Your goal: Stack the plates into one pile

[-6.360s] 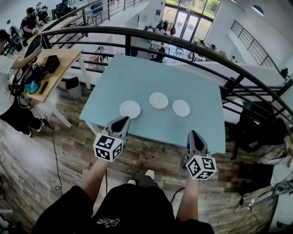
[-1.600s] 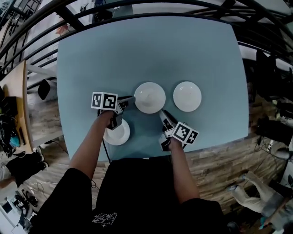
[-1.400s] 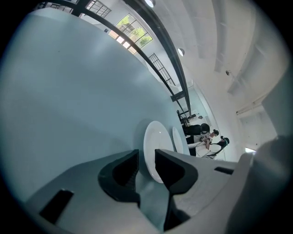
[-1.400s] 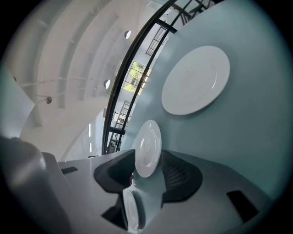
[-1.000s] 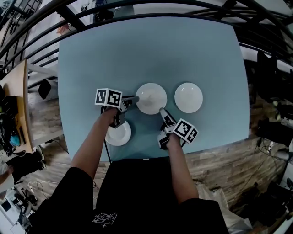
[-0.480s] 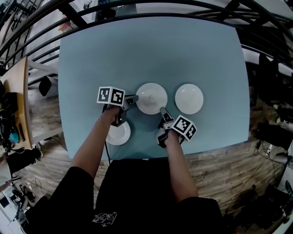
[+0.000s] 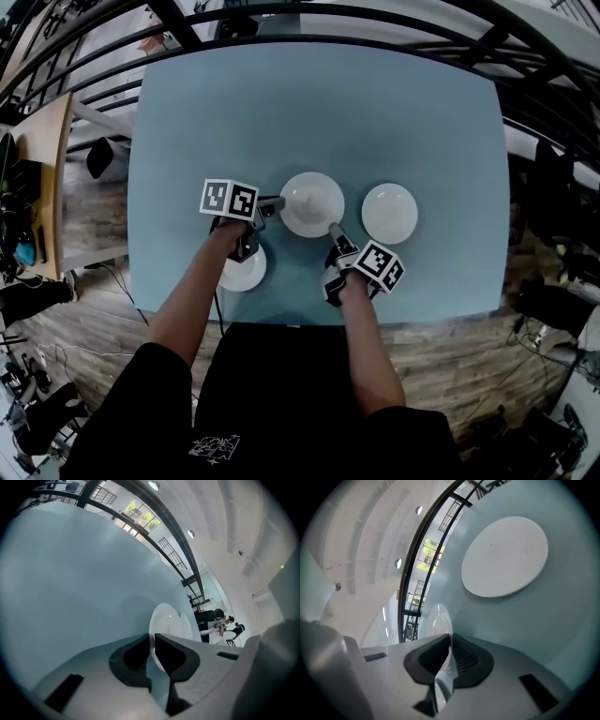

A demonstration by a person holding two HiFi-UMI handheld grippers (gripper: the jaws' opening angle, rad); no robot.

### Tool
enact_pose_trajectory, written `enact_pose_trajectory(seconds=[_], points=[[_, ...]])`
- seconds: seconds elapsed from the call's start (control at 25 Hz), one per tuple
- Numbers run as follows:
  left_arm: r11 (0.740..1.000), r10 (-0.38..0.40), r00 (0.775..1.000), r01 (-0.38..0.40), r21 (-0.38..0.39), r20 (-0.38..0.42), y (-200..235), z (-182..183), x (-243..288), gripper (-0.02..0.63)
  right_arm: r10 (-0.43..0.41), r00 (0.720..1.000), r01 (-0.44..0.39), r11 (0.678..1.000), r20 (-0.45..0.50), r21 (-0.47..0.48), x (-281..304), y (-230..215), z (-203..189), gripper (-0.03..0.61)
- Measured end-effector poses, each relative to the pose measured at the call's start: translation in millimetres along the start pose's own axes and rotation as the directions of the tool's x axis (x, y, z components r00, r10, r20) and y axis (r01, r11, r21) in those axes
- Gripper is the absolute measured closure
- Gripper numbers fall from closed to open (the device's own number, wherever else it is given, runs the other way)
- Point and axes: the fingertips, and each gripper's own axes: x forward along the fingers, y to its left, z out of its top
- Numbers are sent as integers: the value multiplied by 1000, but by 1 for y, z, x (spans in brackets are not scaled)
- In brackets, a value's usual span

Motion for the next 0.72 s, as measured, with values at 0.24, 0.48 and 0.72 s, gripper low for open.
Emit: enact_pose_trajectory(seconds=[0.24,0.48,0.72], points=[[999,17,995,-12,-49,100,-1,-8,-34,572,35,995,-43,996,-94,-80,0,25,-12,554],[992,55,975,-29,-122,215,4,-31,-73,574,47,978,-80,984,-205,-159,3,45,-37,554],[975,110,944,-43,-217,311,21,-65,-106,574,38,946,-118,966,-323,-232,8,56,-71,554]])
